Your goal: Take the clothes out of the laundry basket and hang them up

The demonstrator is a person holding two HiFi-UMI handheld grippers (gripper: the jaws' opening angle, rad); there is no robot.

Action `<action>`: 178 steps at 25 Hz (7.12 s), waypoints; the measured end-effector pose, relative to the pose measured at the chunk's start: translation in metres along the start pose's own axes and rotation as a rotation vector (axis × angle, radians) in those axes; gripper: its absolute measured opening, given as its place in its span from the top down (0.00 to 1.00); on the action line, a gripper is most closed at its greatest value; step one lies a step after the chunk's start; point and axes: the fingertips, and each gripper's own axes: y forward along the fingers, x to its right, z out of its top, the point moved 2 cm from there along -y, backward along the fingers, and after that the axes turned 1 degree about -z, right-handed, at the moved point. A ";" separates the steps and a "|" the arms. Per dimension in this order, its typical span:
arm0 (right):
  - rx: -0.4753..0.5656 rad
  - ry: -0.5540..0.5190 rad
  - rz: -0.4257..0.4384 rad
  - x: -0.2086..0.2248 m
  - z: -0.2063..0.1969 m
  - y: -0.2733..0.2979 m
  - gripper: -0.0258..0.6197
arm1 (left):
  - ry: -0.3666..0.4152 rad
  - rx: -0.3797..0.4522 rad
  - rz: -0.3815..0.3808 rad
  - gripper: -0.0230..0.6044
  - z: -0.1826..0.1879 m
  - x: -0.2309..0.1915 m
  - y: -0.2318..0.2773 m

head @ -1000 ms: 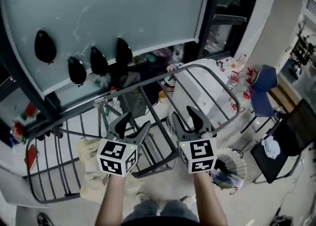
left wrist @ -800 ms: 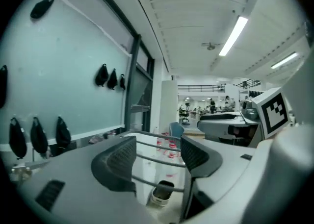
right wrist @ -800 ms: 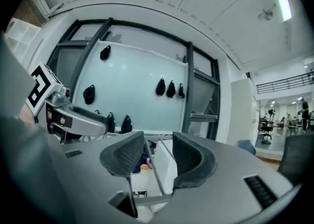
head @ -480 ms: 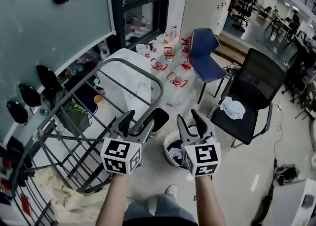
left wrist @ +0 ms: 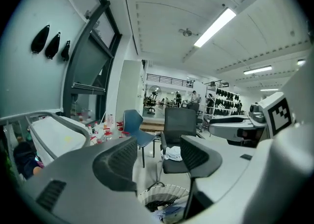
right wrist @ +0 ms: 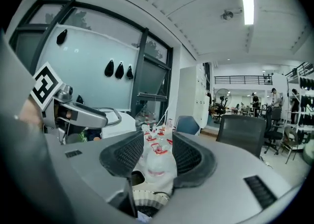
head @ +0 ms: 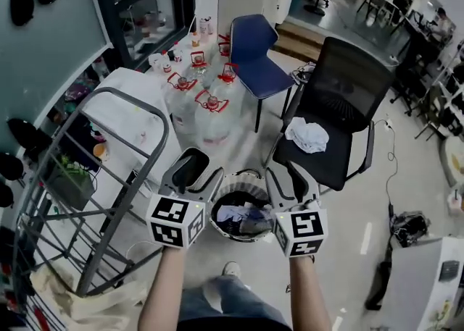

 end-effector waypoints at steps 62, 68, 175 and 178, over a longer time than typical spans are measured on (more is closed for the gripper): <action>-0.638 0.264 -0.265 0.108 -0.589 0.076 0.91 | 0.016 -0.487 -0.504 0.56 -0.491 0.135 0.300; -0.559 0.269 -0.234 0.106 -0.521 0.069 0.92 | 0.004 -0.490 -0.492 0.56 -0.453 0.132 0.282; 0.264 -0.240 0.855 -0.422 0.065 0.076 0.92 | -0.149 0.322 1.062 0.91 -0.078 -0.195 -0.401; 0.257 -0.260 0.858 -0.446 0.071 0.103 0.92 | -0.173 0.311 1.062 0.91 -0.084 -0.228 -0.400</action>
